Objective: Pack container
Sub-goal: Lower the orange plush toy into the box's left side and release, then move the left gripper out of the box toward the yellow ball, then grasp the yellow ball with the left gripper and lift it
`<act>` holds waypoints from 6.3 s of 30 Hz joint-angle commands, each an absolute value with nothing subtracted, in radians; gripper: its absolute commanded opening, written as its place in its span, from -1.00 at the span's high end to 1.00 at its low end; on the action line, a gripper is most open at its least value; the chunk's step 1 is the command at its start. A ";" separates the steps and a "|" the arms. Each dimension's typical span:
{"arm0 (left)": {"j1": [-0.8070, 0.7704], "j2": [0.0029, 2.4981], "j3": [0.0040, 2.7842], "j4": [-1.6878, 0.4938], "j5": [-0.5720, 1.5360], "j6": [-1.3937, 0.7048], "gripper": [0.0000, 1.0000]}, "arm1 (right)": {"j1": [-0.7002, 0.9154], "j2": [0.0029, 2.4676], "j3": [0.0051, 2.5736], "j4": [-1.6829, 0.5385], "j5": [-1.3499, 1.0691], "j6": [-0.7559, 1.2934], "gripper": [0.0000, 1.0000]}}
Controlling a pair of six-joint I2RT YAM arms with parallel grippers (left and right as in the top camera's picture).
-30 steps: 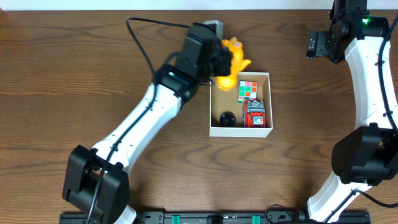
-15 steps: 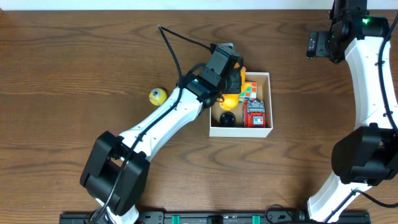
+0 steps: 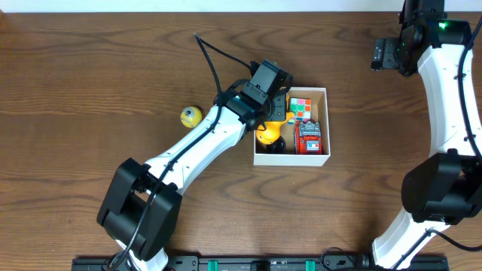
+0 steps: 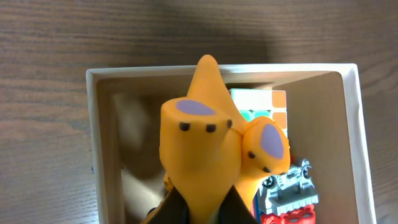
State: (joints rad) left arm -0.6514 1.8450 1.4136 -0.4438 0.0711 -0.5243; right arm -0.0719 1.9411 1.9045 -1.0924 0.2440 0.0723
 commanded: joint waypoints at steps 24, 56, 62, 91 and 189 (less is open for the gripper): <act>-0.623 1.810 1.429 -0.471 0.132 -0.537 0.88 | -0.078 1.917 1.924 -1.093 0.258 0.089 -0.98; -0.553 1.794 1.579 -0.551 0.385 -0.622 0.88 | -0.078 1.917 1.924 -1.093 0.258 0.089 -0.98; -0.606 1.794 1.579 -0.573 0.336 -0.595 0.89 | -0.078 1.917 1.924 -1.093 0.258 0.089 -0.99; -0.685 1.871 1.572 -0.785 0.108 -0.532 0.88 | -0.078 1.917 1.924 -1.093 0.258 0.089 -0.98; -0.251 2.077 1.541 -0.799 0.052 -0.264 0.84 | -0.078 1.917 1.924 -1.093 0.258 0.089 -0.98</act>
